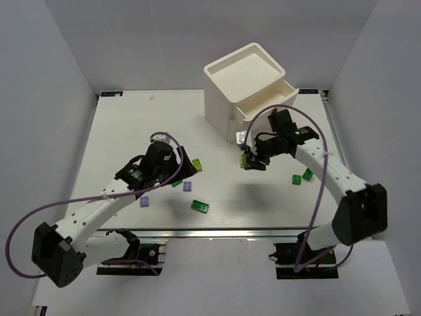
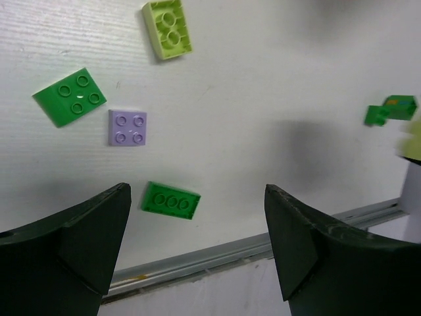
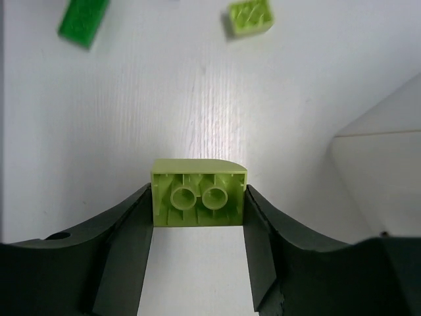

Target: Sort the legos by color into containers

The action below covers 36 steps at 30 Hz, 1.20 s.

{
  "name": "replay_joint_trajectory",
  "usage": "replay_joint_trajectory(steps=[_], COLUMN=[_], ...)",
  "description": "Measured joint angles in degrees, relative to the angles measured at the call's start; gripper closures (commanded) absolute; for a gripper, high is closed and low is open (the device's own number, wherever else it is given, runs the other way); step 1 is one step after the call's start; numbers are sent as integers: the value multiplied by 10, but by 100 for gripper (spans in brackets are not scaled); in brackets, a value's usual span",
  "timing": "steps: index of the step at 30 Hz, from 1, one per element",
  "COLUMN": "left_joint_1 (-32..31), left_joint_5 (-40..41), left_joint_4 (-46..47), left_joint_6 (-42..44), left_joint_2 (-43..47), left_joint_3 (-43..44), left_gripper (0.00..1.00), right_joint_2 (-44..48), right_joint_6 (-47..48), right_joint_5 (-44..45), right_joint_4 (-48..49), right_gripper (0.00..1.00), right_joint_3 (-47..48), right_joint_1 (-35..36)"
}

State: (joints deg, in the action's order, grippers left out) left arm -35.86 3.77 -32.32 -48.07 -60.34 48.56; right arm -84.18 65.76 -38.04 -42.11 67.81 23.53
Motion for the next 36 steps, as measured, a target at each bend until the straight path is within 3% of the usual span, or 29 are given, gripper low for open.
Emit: replay_joint_trajectory(steps=[4, 8, 14, 19, 22, 28, 29, 32, 36], left_joint_1=[0, 0, 0, 0, 0, 0, 0, 0, 0], left_joint_5=[-4, -7, -9, -10, -10, -9, -8, -3, 2], left_joint_4=[-1, 9, 25, 32, 38, 41, 41, 41, 40], left_joint_6=[14, 29, 53, 71, 76, 81, 82, 83, 86], left_joint_2=[-76, -124, -173, -205, -212, -240, -249, -271, -290], left_joint_3=[19, 48, 91, 113, 114, 129, 135, 150, 162], left_gripper=[8, 8, 8, 7, 7, 6, 6, 6, 6], right_joint_2=[73, 100, 16, -44, -72, -101, -107, -128, -145], right_joint_6=[-116, -265, -430, -497, -516, -523, -523, -522, -518], right_joint_5=[-9, 62, 171, 211, 219, 226, 226, 224, 220], right_joint_4=[20, 92, 148, 159, 155, 150, 146, 139, 133], right_gripper=[100, 100, 100, 100, 95, 70, 59, 39, 22], right_joint_3=[43, 72, 187, 243, 273, 279, 282, 295, 303], right_joint_1=[0, -4, -23, -40, -48, -64, -67, -75, -83])
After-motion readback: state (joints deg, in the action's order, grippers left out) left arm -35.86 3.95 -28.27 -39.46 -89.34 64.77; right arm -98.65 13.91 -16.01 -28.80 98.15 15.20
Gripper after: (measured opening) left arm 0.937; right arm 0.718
